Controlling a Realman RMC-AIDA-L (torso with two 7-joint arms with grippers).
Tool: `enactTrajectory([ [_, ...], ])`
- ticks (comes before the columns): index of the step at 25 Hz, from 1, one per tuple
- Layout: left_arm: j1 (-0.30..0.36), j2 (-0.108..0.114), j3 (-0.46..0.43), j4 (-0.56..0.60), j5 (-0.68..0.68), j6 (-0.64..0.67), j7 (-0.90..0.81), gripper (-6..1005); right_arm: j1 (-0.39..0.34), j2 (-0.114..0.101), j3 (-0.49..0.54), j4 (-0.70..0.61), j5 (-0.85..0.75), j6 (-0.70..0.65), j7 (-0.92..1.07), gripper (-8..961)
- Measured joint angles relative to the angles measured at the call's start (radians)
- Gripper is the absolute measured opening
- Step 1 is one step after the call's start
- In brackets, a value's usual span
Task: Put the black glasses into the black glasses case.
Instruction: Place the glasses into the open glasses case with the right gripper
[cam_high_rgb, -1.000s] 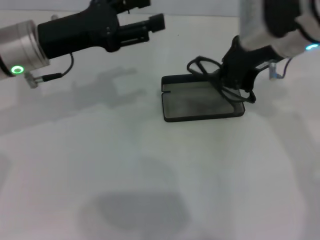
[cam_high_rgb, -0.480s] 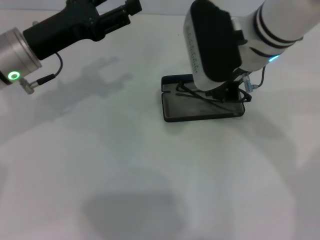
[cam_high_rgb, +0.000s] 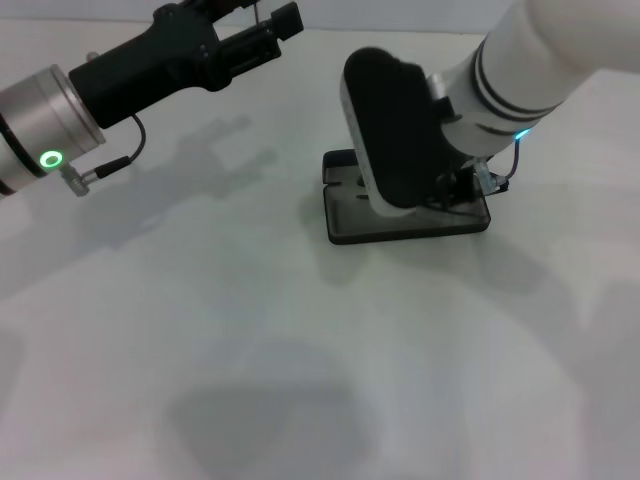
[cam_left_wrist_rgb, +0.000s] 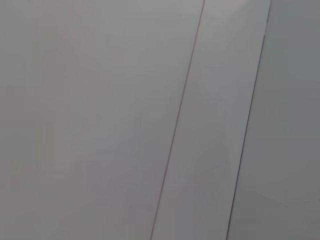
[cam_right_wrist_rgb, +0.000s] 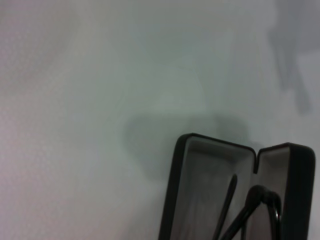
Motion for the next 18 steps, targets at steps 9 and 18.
enactTrajectory([
  [9, 0.002, -0.006, 0.0, 0.001, 0.007, -0.001, -0.001, 798, 0.006, 0.0, -0.06, 0.001, -0.024, 0.041, 0.027, 104],
  [18, -0.004, -0.011, 0.0, 0.001, 0.009, -0.007, 0.0, 798, -0.002, 0.0, -0.125, 0.01, -0.033, 0.101, 0.048, 103],
])
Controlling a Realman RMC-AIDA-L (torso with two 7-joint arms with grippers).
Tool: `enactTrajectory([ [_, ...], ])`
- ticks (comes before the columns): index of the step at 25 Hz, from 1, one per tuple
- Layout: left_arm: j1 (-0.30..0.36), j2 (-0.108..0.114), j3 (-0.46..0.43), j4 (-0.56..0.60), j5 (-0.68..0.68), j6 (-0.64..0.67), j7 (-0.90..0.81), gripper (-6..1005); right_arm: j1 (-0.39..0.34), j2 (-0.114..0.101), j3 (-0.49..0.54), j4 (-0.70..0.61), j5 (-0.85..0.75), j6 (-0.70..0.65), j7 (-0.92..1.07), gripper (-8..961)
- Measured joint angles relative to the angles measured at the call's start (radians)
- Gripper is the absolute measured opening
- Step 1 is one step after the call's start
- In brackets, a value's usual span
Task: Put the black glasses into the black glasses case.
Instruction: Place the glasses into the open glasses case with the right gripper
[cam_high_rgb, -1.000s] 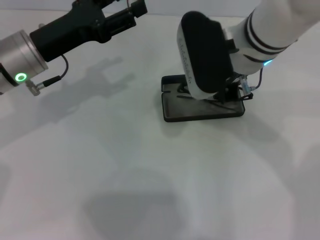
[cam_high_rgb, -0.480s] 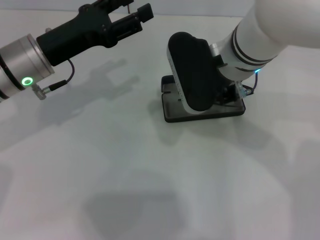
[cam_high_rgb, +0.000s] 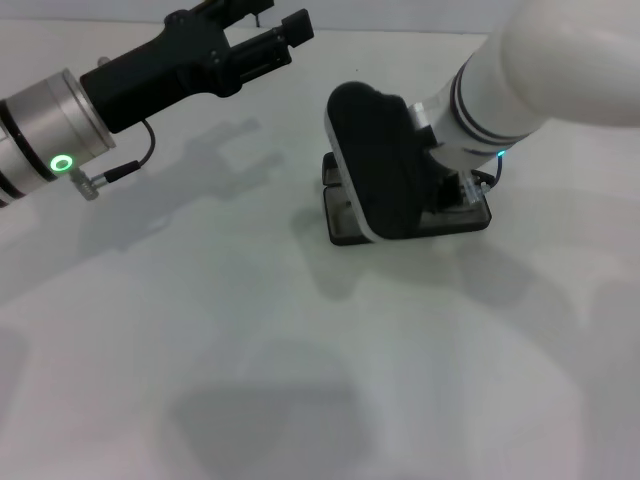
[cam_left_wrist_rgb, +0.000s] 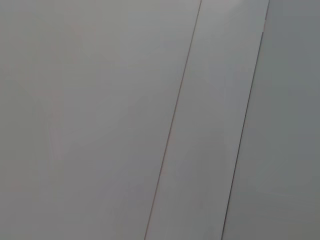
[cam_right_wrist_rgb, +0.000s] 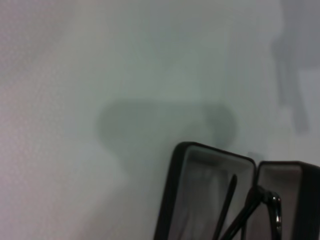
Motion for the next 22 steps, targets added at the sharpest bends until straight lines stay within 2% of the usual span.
enactTrajectory([
  [13, -0.011, 0.001, 0.001, -0.002, 0.0, -0.002, 0.0, 799, -0.014, 0.0, -0.12, 0.006, -0.077, 0.086, 0.073, 103],
  [22, -0.01, 0.007, 0.002, -0.004, 0.001, -0.002, 0.0, 799, -0.013, 0.0, -0.131, -0.005, -0.084, 0.093, 0.09, 103],
])
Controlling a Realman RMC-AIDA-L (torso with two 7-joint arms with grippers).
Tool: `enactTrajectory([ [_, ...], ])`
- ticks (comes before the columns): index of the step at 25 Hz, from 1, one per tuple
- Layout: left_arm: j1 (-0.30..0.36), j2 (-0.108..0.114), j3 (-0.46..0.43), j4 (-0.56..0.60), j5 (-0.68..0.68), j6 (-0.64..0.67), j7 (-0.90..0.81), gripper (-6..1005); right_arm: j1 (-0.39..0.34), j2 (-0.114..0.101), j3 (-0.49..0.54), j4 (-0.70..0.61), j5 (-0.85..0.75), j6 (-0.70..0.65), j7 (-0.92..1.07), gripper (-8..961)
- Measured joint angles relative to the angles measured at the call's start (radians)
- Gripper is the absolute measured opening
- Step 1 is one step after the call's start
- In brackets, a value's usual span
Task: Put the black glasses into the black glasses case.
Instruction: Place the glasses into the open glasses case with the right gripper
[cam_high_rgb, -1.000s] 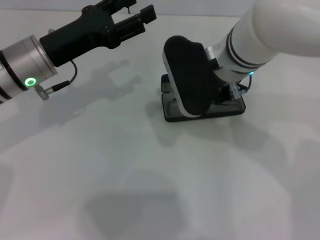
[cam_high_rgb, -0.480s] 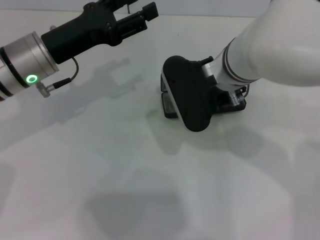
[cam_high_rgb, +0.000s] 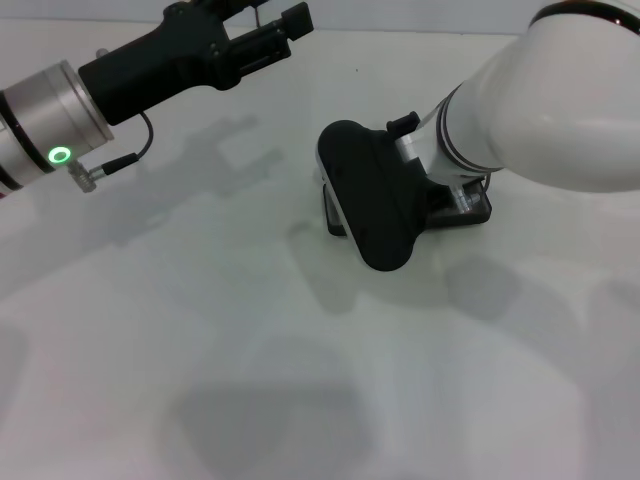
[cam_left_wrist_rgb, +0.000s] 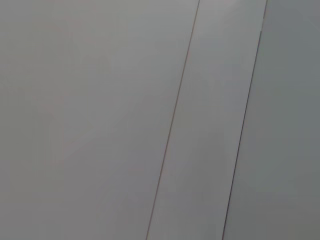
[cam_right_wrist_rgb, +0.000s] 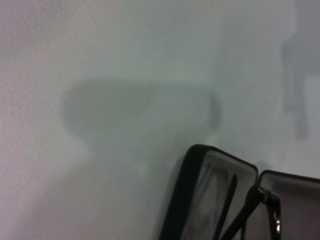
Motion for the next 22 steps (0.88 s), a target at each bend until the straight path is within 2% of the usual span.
enactTrajectory([
  [6, -0.002, 0.001, 0.0, -0.003, 0.002, 0.0, 0.0, 799, 0.004, 0.0, -0.01, -0.011, -0.059, -0.006, 0.047, 104],
  [22, 0.006, 0.003, 0.0, 0.004, 0.019, 0.005, 0.009, 799, 0.01, 0.0, -0.093, -0.017, -0.065, 0.007, 0.094, 128],
])
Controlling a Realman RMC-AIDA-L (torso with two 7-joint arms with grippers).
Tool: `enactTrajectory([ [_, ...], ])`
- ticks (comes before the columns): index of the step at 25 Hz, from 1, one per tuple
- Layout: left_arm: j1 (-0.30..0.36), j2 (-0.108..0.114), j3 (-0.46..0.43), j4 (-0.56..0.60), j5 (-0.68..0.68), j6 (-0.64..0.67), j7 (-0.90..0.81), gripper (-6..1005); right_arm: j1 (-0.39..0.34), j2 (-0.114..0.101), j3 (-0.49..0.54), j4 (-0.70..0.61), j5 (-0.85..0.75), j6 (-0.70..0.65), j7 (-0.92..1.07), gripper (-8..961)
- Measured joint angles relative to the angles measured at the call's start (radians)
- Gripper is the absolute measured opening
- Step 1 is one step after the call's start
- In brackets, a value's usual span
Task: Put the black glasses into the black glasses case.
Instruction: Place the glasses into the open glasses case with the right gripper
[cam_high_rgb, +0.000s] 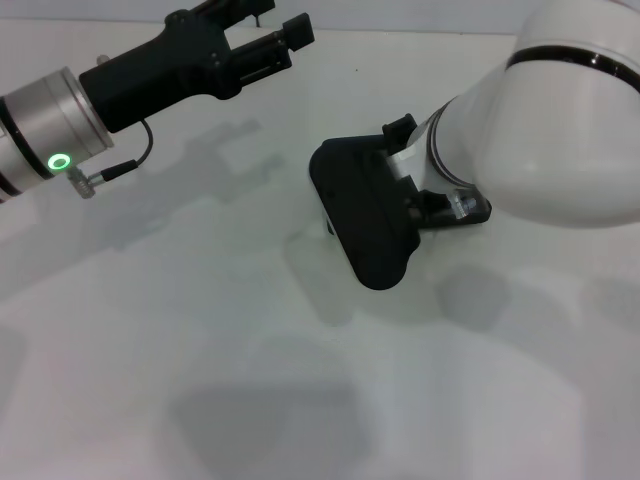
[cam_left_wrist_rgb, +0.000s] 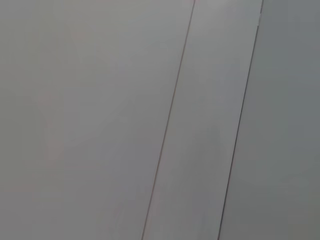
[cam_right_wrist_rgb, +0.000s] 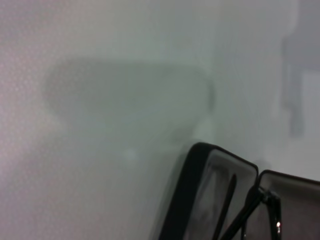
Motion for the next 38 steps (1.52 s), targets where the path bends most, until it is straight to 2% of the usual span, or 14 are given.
enactTrajectory([
  [18, -0.007, 0.003, 0.0, -0.002, 0.018, -0.003, 0.001, 799, -0.005, 0.0, -0.011, 0.0, -0.026, 0.001, 0.018, 158],
  [38, -0.005, 0.003, 0.0, -0.007, 0.017, -0.005, 0.001, 799, -0.008, 0.0, 0.021, -0.038, -0.001, -0.035, 0.019, 195],
])
